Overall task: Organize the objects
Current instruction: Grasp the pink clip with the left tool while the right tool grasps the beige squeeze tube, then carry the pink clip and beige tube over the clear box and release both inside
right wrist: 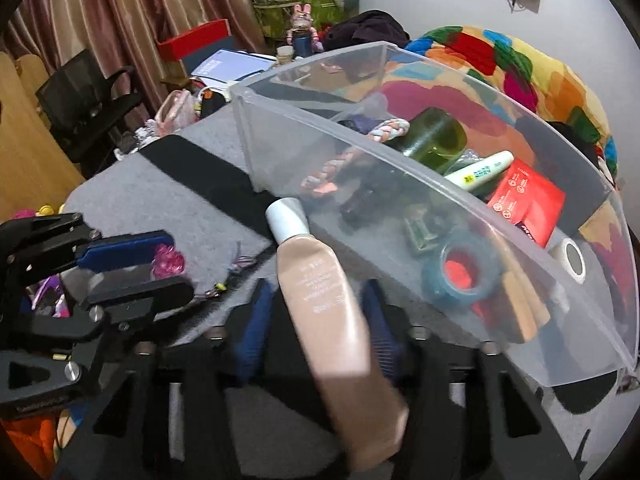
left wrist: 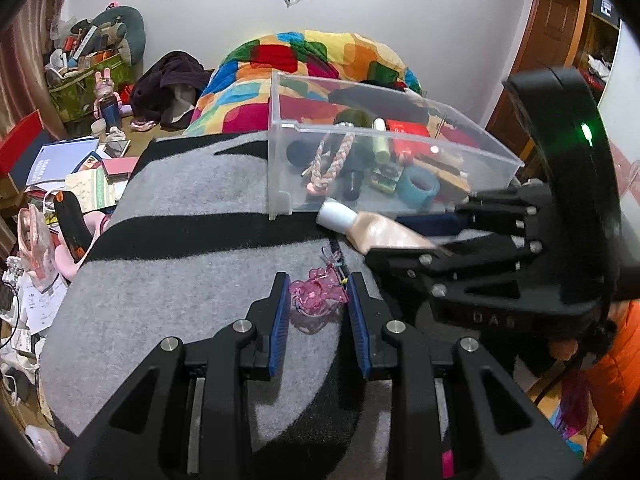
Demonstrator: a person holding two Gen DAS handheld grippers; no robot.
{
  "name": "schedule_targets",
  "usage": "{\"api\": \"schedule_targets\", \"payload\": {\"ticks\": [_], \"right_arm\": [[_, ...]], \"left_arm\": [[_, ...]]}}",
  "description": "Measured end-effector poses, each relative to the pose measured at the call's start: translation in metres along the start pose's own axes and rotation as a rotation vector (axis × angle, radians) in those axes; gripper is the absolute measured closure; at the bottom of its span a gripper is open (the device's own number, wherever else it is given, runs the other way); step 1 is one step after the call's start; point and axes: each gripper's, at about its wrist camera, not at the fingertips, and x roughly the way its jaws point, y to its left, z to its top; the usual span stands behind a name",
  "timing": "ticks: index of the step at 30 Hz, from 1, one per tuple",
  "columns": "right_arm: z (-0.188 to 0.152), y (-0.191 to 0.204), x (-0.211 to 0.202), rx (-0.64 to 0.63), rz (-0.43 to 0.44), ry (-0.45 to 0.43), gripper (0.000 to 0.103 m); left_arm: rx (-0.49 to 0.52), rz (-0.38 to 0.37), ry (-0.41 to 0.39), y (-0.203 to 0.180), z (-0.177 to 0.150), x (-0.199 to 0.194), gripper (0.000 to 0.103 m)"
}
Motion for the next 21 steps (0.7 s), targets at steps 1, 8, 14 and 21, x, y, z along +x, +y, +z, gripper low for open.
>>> {"api": "schedule_targets", "payload": {"ticks": [1,8,14,21], "right_arm": [[-0.003,0.002,-0.003,-0.006,0.0,-0.003,0.074],[-0.027,-0.002,-0.023,0.051,0.006,-0.048,0.096],[-0.04,-0.009,-0.049,0.101,0.006,-0.114,0.096],[-0.035,-0.018,-0.099,0.139,0.001,-0.249,0.098]], "left_arm": [[-0.004,-0.002,-0.008,0.0,0.001,-0.003,0.074],[0.0,-0.014,-0.053,-0.007,0.009,-0.018,0.074],[0.015,-0.019,-0.095,-0.017,0.021,-0.031,0.074],[0.033,-0.022,-0.172,-0.031,0.045,-0.052,0.074]]}}
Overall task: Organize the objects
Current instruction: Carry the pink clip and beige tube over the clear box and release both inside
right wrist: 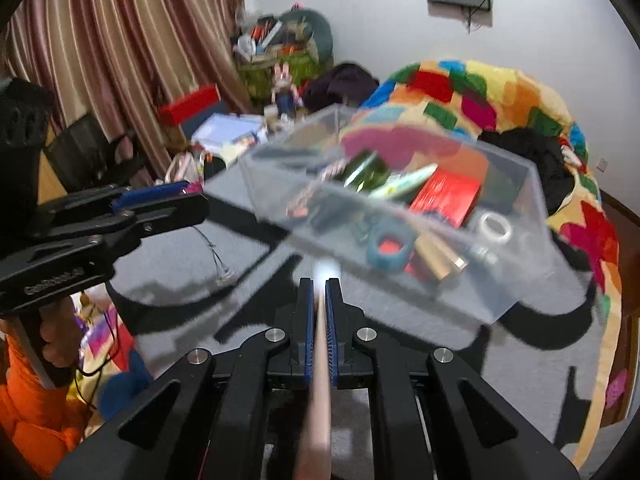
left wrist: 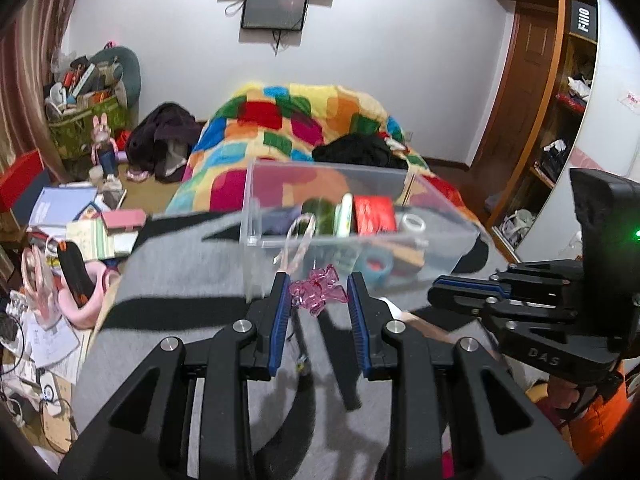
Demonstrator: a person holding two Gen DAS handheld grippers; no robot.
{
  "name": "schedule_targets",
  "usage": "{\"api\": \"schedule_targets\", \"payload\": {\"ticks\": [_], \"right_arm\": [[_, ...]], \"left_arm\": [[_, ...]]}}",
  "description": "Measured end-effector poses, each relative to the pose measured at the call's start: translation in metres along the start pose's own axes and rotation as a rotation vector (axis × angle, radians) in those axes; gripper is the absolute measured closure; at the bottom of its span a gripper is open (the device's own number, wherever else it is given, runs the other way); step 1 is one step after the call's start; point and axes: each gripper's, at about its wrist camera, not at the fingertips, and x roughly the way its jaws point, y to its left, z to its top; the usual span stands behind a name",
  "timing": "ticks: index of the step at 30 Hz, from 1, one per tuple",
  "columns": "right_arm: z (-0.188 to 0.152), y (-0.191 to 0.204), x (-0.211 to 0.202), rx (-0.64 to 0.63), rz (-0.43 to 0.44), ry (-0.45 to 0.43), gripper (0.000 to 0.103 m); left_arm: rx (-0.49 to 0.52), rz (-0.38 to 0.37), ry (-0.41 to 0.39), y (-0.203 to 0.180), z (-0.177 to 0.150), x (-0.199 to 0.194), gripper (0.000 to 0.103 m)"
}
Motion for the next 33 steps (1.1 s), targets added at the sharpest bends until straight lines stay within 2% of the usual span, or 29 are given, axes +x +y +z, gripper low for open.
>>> {"api": "schedule_targets", "payload": {"ticks": [5,8,10,11,12,14,19,21,23,27,33], "right_arm": [[0.011,-0.004,-0.016,-0.008,-0.004,-0.049,0.098],[0.009,-0.007,-0.01,-0.014,-0.011,-0.019,0.097],[0.005,-0.009,0.002,-0.018,-0.039,0.018,0.093],[0.002,-0.01,0.008,-0.021,-0.054,0.035,0.083],[-0.001,-0.011,0.015,-0.024,-0.064,0.056,0.069],[-0.006,-0.013,0.031,-0.025,-0.094,0.093,0.061],[-0.018,-0.014,0.07,-0.059,-0.134,0.208,0.064],[-0.019,-0.013,0.068,-0.064,-0.111,0.195,0.078],[-0.017,-0.012,0.063,-0.068,-0.107,0.175,0.082],[-0.011,-0.01,0.048,-0.065,-0.097,0.126,0.082],[0.012,-0.013,0.009,-0.012,-0.062,0.007,0.082]], "left_arm": [[0.011,0.005,-0.047,-0.005,0.018,-0.006,0.074],[0.008,0.01,-0.067,-0.004,0.027,-0.009,0.074],[0.005,0.013,-0.078,-0.003,0.033,-0.008,0.074],[0.001,0.018,-0.083,-0.003,0.036,-0.008,0.074],[-0.004,0.023,-0.086,-0.001,0.04,-0.006,0.074],[-0.016,0.021,-0.092,0.001,0.047,-0.005,0.074],[-0.04,0.021,-0.11,0.007,0.063,-0.001,0.074],[-0.039,0.027,-0.112,0.007,0.067,0.002,0.074],[-0.038,0.036,-0.115,0.007,0.072,0.007,0.074],[-0.046,0.033,-0.123,0.007,0.078,0.014,0.074],[-0.045,0.046,-0.116,0.004,0.082,0.031,0.074]]}}
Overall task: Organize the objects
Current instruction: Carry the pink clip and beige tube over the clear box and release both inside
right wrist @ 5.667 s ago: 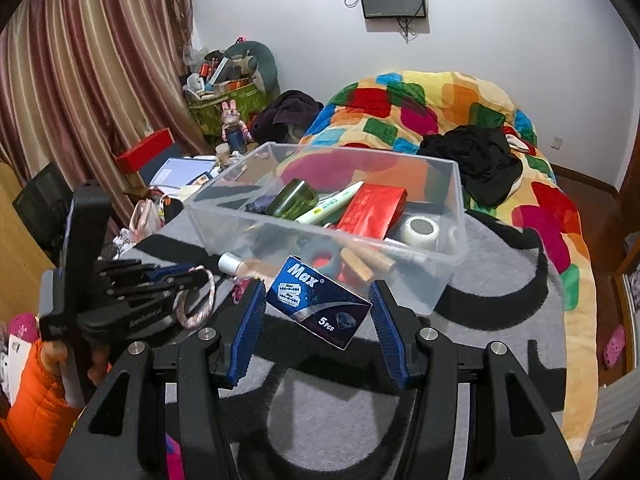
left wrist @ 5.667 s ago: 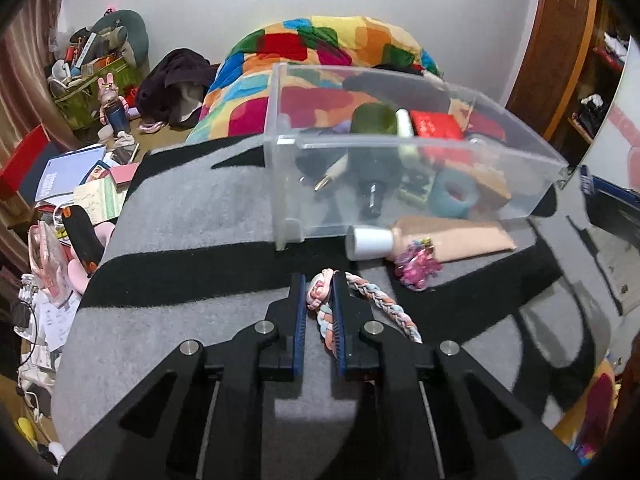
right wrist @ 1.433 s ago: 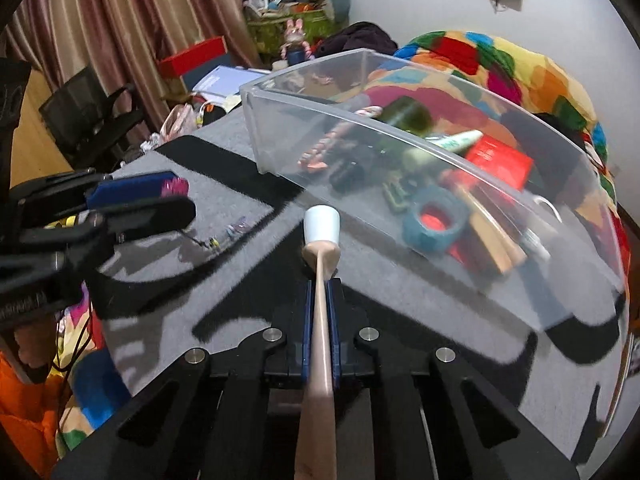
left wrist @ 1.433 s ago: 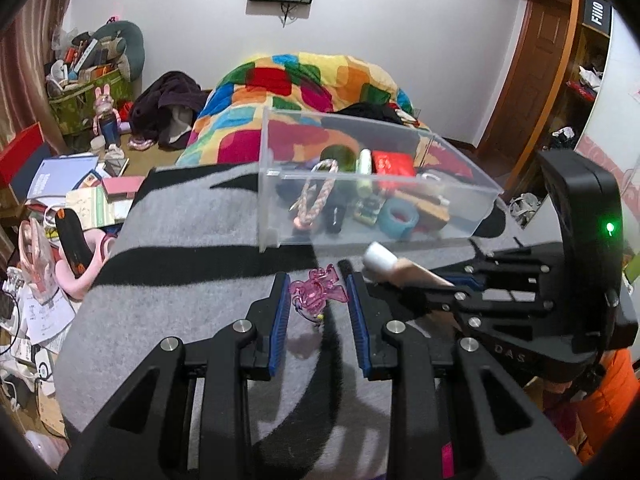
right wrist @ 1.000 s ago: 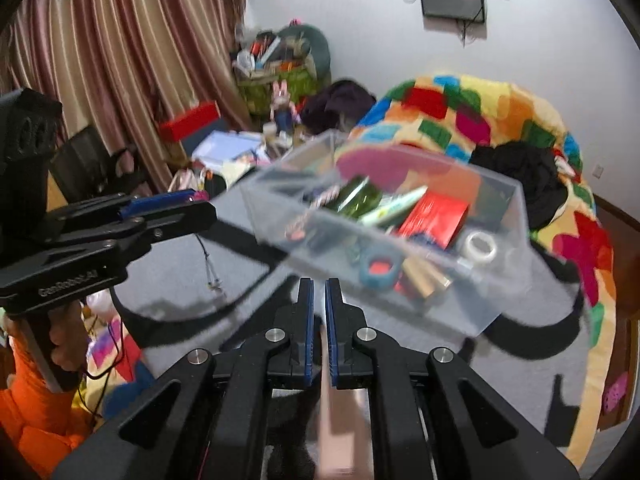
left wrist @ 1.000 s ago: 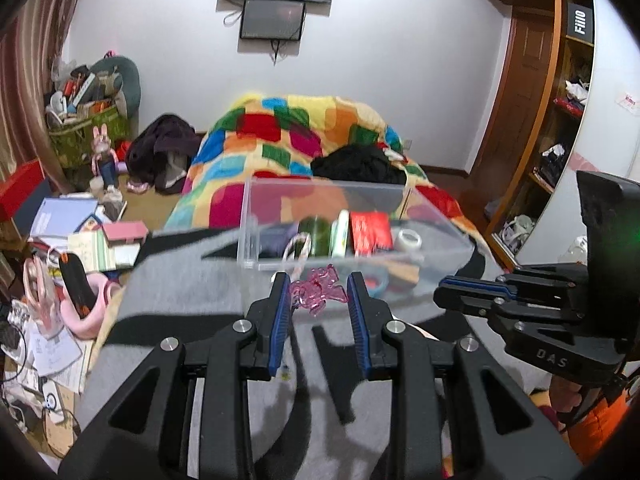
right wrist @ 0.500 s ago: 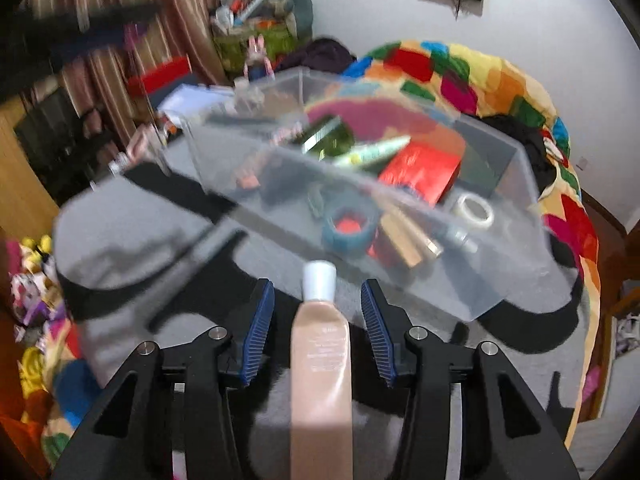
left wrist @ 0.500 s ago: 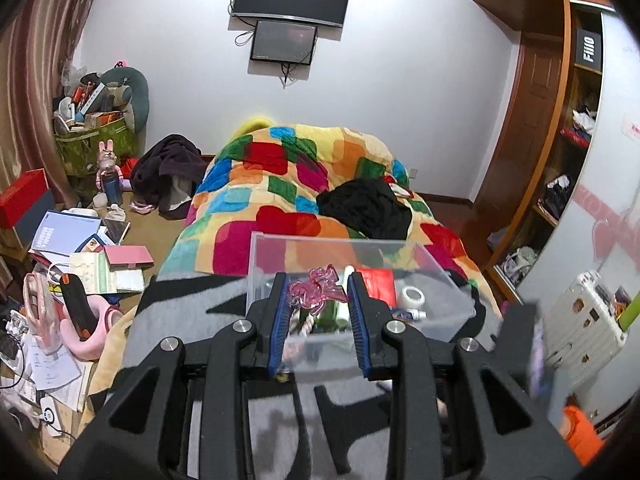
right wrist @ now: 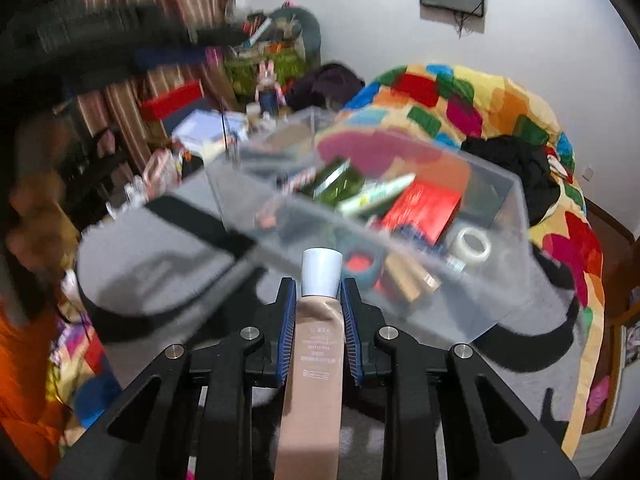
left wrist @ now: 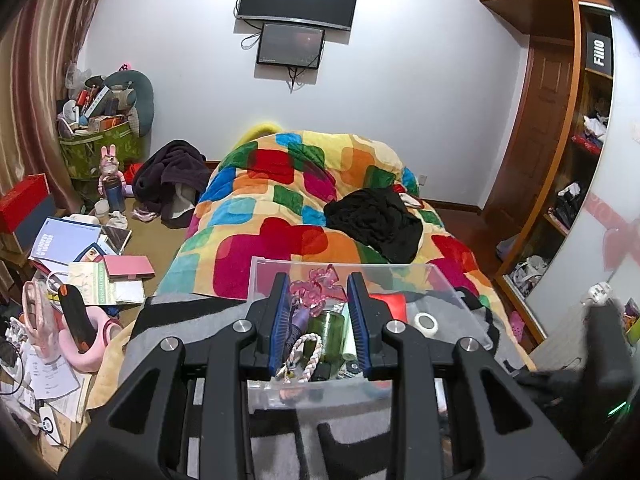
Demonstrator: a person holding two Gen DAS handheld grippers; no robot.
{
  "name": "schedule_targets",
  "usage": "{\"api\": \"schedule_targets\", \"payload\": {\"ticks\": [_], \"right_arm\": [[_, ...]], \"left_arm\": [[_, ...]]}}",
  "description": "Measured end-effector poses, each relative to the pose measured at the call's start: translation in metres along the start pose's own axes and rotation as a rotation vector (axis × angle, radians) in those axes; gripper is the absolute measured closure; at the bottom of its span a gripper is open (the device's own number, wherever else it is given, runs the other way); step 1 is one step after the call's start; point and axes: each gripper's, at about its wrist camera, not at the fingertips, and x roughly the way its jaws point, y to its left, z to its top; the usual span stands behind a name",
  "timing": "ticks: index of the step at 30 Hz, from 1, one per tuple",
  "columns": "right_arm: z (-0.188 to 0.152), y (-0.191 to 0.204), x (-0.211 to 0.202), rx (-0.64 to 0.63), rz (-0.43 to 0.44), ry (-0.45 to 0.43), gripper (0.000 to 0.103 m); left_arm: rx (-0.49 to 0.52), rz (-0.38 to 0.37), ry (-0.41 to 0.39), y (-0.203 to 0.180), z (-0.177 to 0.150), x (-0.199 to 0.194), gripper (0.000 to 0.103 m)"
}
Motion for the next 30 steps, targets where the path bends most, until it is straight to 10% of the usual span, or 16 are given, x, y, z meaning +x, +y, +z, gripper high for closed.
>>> {"api": "schedule_targets", "payload": {"ticks": [9,26,30], "right_arm": [[0.056,-0.016,-0.024,0.021,-0.106,-0.125,0.082],[0.079,-0.029,0.063,-0.009,-0.088,0.07,0.082],[0.075,-0.025,0.058,-0.023,-0.07,0.067,0.068]], "left_arm": [[0.012,-0.002,0.086,-0.001,-0.013,0.036,0.074],[-0.056,-0.076,0.252,0.012,-0.036,0.07,0.074],[-0.056,-0.073,0.243,0.012,-0.035,0.065,0.073]]}}
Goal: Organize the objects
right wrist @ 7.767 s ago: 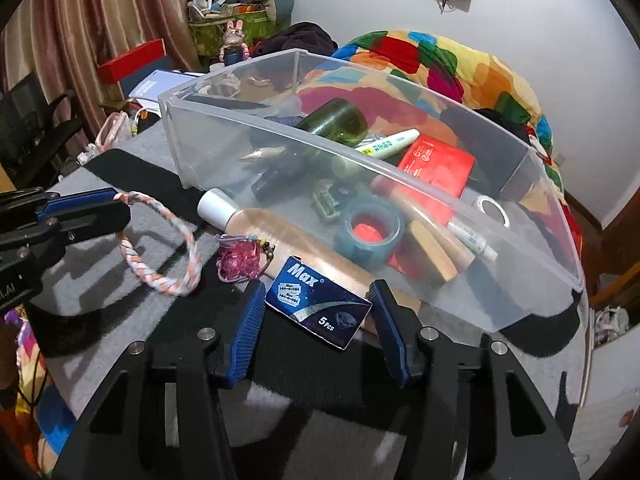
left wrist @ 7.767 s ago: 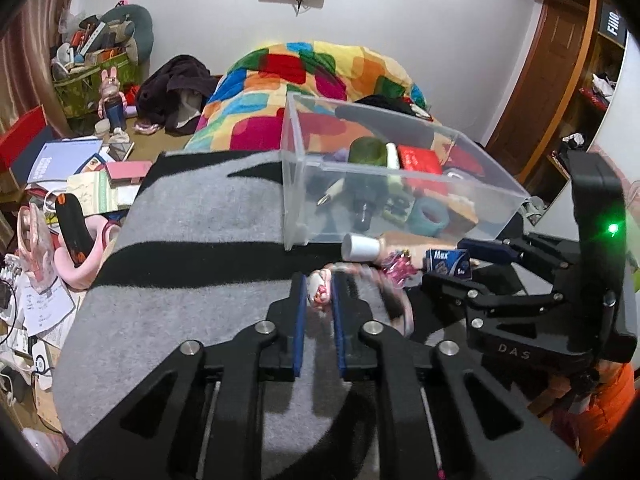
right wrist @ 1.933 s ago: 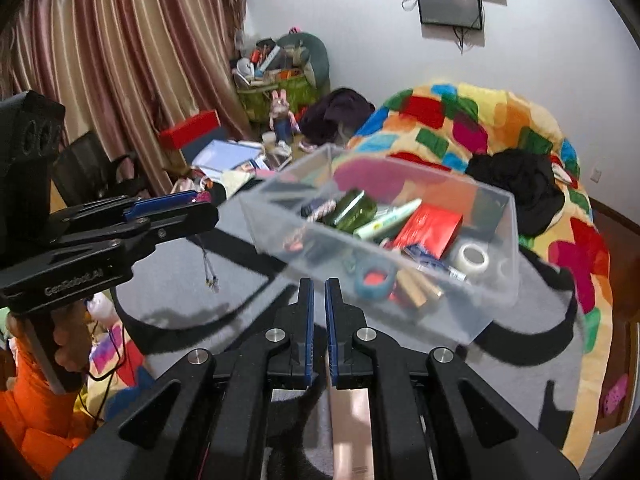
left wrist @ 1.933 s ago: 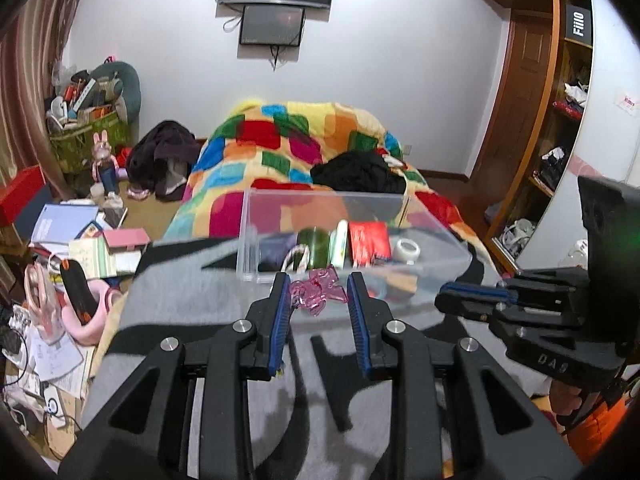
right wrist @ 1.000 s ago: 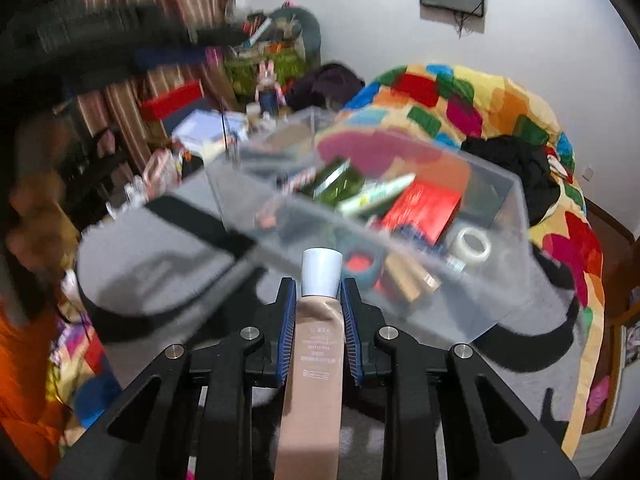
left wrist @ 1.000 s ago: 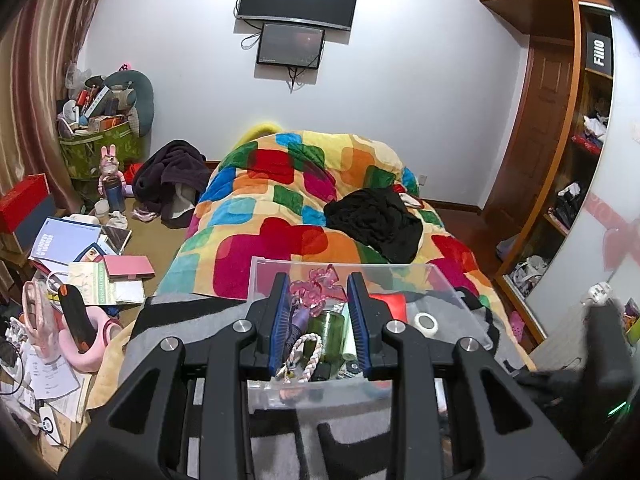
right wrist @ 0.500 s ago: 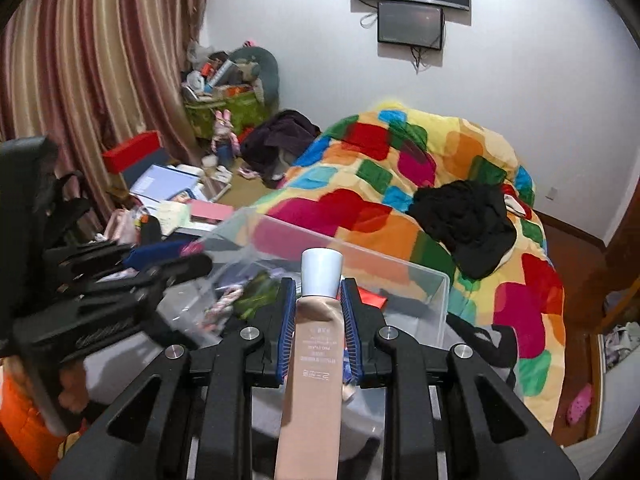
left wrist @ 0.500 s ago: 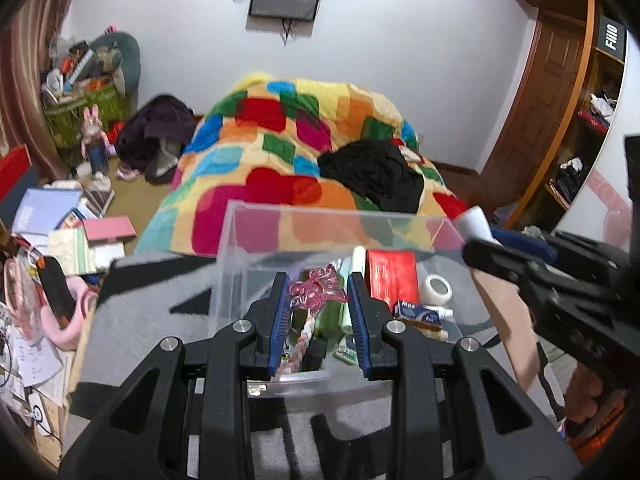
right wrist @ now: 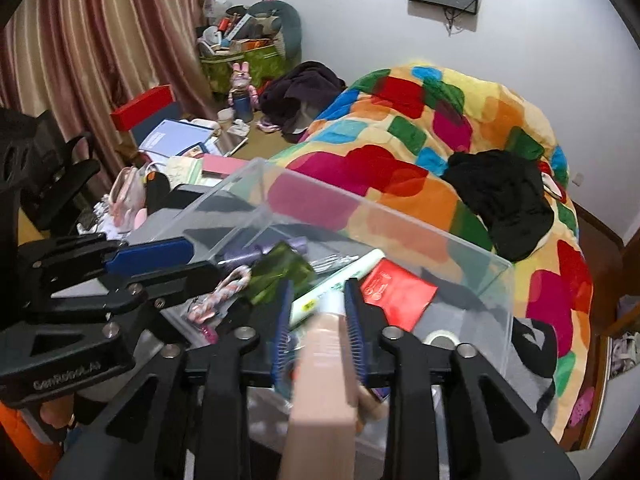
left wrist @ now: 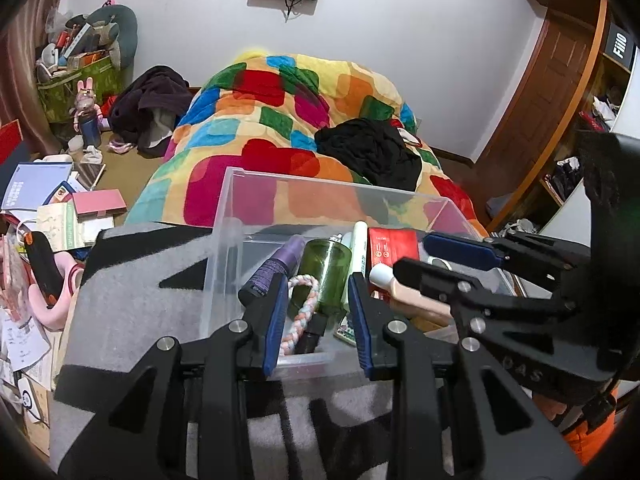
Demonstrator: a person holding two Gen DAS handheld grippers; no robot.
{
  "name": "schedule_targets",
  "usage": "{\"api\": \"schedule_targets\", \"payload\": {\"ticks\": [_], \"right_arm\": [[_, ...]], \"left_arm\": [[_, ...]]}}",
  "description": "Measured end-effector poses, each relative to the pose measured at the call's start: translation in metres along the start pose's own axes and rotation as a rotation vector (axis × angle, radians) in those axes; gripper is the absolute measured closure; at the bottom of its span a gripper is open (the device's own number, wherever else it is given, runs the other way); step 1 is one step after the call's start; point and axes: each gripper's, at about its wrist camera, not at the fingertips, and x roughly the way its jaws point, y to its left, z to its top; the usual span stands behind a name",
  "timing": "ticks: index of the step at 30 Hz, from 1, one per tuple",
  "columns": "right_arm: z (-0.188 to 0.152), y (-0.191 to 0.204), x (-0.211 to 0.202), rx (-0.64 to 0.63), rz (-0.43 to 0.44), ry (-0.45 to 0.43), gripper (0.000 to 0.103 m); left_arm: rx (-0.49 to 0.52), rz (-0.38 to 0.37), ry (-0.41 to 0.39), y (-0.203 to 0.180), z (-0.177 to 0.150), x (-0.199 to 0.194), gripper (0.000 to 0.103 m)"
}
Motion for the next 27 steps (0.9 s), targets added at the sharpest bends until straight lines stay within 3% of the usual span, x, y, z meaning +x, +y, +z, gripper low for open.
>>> {"api": "schedule_targets", "payload": {"ticks": [7,16,19,21,27], "right_arm": [[-0.01,0.004,-0.028,0.005,0.017,-0.058,0.061],[-0.041,0.01,-0.07,0.04,0.008,-0.146,0.036],[-0.052,0.014,-0.08,0.044,-0.015,-0.172,0.031],[-0.059,0.015,-0.087,0.052,-0.036,-0.197,0.022],[-0.076,0.013,-0.099,0.094,-0.066,-0.238,0.018]], "left_arm": [[0.036,0.017,-0.062,-0.009,0.0,-0.024,0.057],[0.076,0.044,-0.154,-0.021,-0.015,-0.055,0.027],[0.087,0.055,-0.182,-0.023,-0.023,-0.064,0.02],[0.091,0.054,-0.195,-0.023,-0.028,-0.068,0.017],[0.105,0.047,-0.227,-0.025,-0.045,-0.082,0.009]]}}
